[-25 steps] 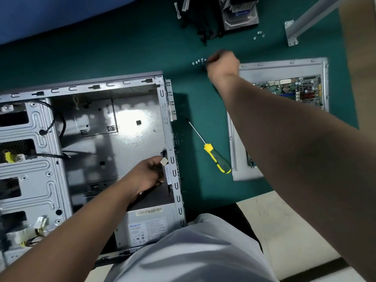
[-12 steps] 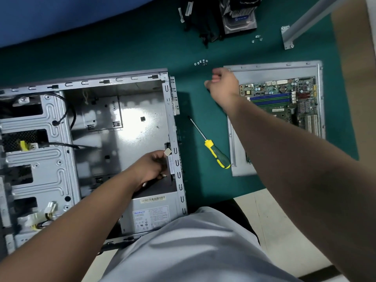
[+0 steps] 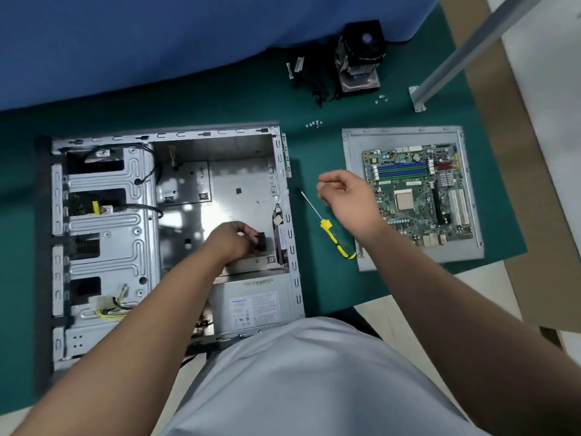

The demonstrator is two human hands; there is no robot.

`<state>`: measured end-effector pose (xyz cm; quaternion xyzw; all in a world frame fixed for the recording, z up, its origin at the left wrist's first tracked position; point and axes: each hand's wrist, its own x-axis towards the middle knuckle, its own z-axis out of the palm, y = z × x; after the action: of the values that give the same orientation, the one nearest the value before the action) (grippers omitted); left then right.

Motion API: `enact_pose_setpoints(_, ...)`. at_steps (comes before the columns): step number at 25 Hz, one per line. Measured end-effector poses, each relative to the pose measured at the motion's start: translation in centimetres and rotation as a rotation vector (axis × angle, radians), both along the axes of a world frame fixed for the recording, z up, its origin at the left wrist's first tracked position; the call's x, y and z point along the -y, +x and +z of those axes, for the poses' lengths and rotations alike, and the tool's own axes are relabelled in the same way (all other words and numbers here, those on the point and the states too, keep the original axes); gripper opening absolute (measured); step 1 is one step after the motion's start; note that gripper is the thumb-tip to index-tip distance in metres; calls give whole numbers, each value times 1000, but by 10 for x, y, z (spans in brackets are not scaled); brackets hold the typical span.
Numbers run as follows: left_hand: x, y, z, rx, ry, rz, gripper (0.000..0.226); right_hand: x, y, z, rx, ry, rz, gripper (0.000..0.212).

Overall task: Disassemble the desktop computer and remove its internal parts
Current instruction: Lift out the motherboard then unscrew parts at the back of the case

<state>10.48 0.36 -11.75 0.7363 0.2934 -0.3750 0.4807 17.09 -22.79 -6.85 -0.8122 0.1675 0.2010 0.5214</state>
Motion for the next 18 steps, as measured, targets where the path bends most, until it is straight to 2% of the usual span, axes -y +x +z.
enact_pose_setpoints(2, -13, -2, 16, 132, 84, 91, 6, -13, -12, 24, 131, 6, 18, 11)
enact_pose_setpoints(3, -20, -3, 24, 197, 42, 171, 3, -22, -16, 35, 213, -13, 52, 10)
enact_pose_setpoints(6, -37, -5, 56, 361, -187, 307, 8, -54, -27, 65, 390, -72, 281, 18)
enact_pose_setpoints(9, -38, -7, 84, 449, -437, 307, 8, -84, -34, 76, 324, -176, 550, 31)
enact_pose_setpoints(12, -36, -14, 98, 477, -495, 322, 5, -95, -40, 79, 258, -124, 463, 23)
enact_pose_setpoints(15, -39, -26, 101, 402, -457, 314, 12, -91, -40, 83, 265, -92, 322, 14)
enact_pose_setpoints(18, -36, -33, 104, 383, -388, 262, 15, -83, -39, 90, 197, -47, 332, 5)
